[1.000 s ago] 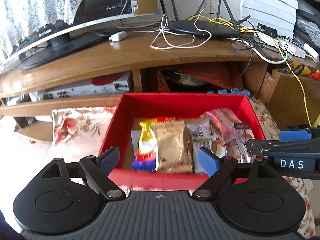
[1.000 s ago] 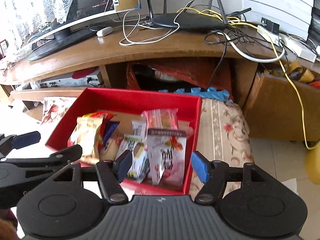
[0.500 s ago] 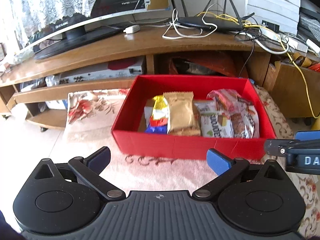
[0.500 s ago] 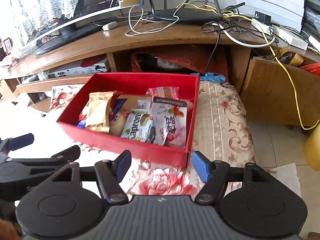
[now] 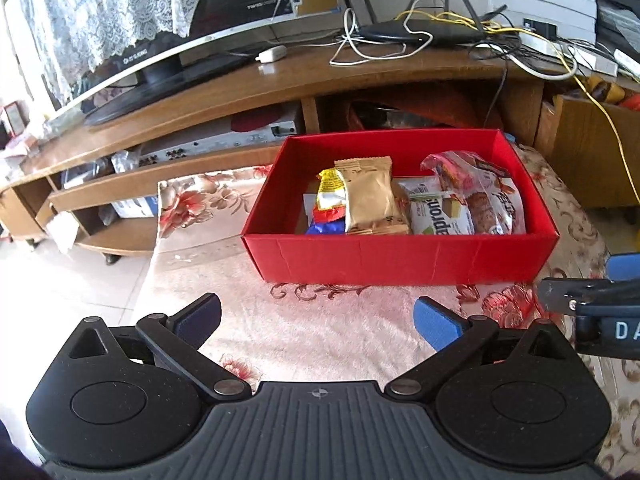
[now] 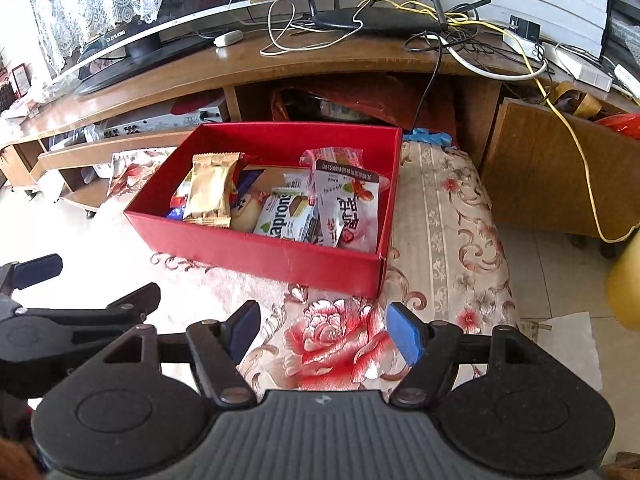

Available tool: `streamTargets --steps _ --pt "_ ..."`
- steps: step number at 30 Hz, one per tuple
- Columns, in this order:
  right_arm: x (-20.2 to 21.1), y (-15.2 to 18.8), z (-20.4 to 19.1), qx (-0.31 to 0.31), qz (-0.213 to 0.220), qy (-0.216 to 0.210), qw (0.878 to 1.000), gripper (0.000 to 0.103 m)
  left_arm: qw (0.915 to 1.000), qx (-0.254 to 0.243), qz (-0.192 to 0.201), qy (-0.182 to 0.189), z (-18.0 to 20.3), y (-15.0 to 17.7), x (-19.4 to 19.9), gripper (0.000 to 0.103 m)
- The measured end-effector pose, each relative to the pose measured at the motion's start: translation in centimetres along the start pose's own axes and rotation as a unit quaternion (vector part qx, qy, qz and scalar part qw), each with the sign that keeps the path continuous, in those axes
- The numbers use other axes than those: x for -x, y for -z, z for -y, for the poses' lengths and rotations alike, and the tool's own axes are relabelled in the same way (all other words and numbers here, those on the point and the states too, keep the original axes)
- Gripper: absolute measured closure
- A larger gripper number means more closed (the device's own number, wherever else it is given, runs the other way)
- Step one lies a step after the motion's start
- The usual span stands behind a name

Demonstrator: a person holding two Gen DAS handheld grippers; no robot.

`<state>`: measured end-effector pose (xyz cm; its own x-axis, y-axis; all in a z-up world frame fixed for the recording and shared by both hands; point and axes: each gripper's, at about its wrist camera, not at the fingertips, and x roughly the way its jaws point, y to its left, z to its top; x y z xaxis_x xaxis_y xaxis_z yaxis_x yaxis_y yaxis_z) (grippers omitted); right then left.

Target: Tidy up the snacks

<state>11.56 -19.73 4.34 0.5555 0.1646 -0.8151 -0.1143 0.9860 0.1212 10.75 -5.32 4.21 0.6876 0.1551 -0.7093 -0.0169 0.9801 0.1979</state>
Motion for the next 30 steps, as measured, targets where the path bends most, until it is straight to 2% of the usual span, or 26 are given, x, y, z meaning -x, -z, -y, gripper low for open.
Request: streamTargets --steps 21,30 --pt "0.7 1.5 -0.2 0.001 -0.006 0.004 1.000 0.036 0.9989 0.029 -0.011 0.034 -0.5 1.3 1.0 0.000" --pt "0.6 2.2 -0.3 0.008 -0.020 0.007 1.000 0.036 0.9990 0.024 -0.022 0.032 -0.3 2.4 1.0 0.000"
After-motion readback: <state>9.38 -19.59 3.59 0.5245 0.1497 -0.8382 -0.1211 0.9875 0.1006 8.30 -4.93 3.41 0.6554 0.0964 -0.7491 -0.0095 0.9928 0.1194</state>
